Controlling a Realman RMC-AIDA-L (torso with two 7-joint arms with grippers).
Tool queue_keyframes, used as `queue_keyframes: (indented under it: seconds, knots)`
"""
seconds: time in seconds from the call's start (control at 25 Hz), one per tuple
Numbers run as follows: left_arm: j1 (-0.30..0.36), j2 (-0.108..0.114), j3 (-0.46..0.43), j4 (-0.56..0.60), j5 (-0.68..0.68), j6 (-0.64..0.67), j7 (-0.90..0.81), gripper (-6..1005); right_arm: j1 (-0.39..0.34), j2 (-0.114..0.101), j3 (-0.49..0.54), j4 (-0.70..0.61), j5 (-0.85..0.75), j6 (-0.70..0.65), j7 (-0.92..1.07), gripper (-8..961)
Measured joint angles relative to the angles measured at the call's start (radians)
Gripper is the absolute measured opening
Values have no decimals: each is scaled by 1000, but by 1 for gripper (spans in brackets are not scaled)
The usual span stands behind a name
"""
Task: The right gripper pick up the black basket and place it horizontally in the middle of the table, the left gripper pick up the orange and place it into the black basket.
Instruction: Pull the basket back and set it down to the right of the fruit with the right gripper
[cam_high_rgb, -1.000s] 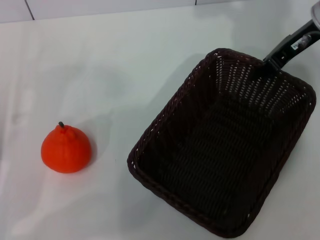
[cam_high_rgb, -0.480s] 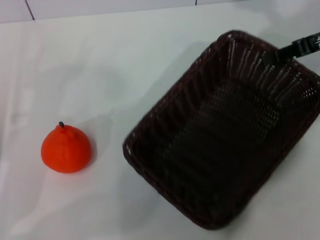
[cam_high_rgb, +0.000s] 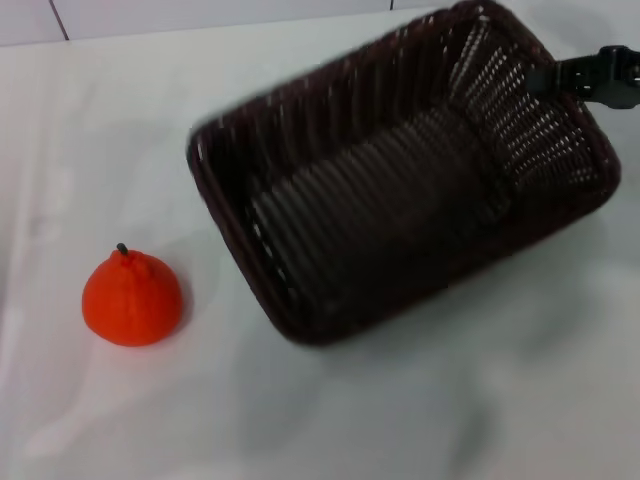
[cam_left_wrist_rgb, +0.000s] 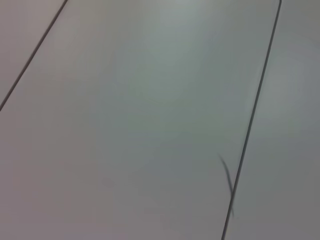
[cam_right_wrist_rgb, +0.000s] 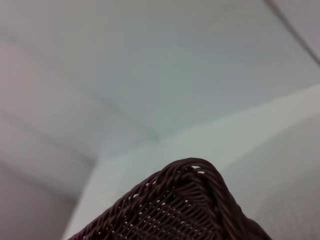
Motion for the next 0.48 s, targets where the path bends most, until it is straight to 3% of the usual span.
queue_keyframes:
  seconds: [0.12, 0.16, 0.2, 0.48]
  knots:
    - [-3, 0, 0, -3, 0, 1, 0, 906, -21, 26, 39, 28, 38, -53, 24, 197]
    - [-3, 0, 0, -6, 1, 1, 0, 907, -27, 47, 42, 34, 52, -86, 41, 197]
    - [-3, 0, 0, -9, 1, 2, -1, 907, -27, 47, 42, 34, 52, -86, 41, 197]
    - [-5, 1, 0, -21, 3, 12, -4, 906, -34, 108, 56, 41, 56, -167, 100, 196]
